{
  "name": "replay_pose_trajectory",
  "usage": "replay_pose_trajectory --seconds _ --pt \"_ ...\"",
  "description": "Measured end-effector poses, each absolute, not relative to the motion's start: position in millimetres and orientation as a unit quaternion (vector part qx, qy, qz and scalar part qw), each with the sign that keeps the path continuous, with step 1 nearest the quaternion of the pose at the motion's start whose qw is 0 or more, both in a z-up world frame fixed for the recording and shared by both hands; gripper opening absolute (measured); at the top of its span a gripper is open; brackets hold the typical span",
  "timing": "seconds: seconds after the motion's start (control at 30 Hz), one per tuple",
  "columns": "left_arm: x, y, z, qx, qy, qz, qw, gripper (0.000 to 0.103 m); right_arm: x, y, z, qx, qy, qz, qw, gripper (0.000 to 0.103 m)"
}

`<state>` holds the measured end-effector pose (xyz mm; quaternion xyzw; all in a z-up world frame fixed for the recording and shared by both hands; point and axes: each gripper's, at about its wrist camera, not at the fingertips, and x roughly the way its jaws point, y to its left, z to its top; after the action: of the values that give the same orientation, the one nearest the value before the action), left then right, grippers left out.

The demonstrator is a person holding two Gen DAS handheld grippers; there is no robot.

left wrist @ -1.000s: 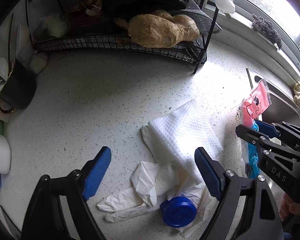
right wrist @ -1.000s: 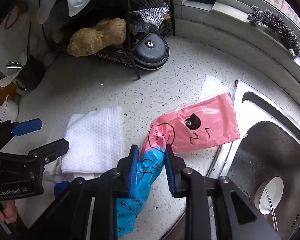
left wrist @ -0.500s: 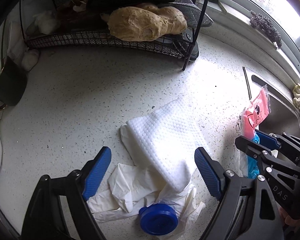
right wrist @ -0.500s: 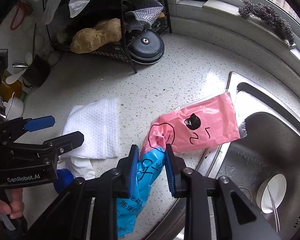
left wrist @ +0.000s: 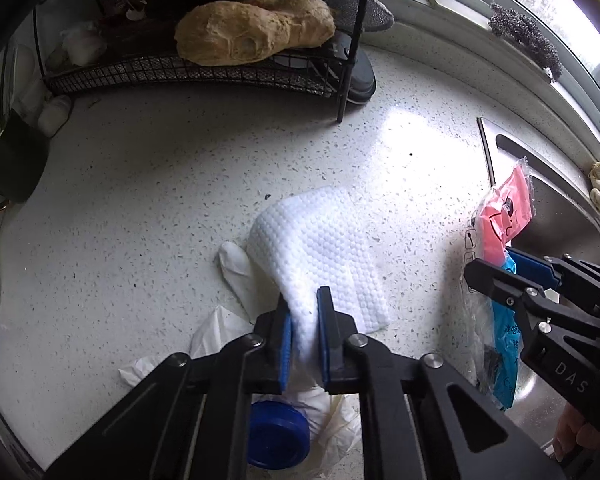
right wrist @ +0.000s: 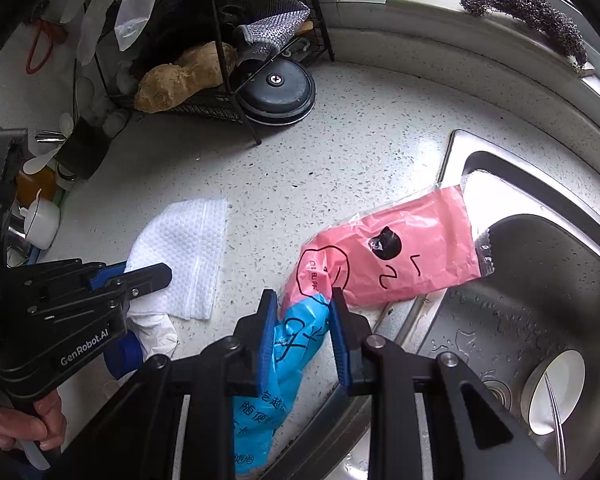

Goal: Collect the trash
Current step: 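Grasp the white wipe with gloves using the left gripper while the right gripper holds the bag, then carry the wipe and plastic bag down over the red bin with both grippers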

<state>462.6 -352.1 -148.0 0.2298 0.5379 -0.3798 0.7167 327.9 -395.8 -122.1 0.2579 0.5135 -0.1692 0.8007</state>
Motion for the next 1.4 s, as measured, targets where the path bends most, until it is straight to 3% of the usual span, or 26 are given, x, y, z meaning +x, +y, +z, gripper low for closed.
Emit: replay_pose_trajectory --seconds 0.33,0.67,1.4 --pt "418 -327 -114 0.232 0.514 -0.392 0.727 0.006 313 -376 -102 0.244 0.502 -0.146 0.817 0.024" --pt "407 -231 -77 0.184 0.508 -0.374 0.754 0.006 294 -313 -78 0.212 0.495 -0.106 0.836 0.024" --pt "300 -76 -68 0.122 0.499 -0.334 0.791 0.006 223 -179 -63 0.154 0.493 -0.05 0.855 0.024"
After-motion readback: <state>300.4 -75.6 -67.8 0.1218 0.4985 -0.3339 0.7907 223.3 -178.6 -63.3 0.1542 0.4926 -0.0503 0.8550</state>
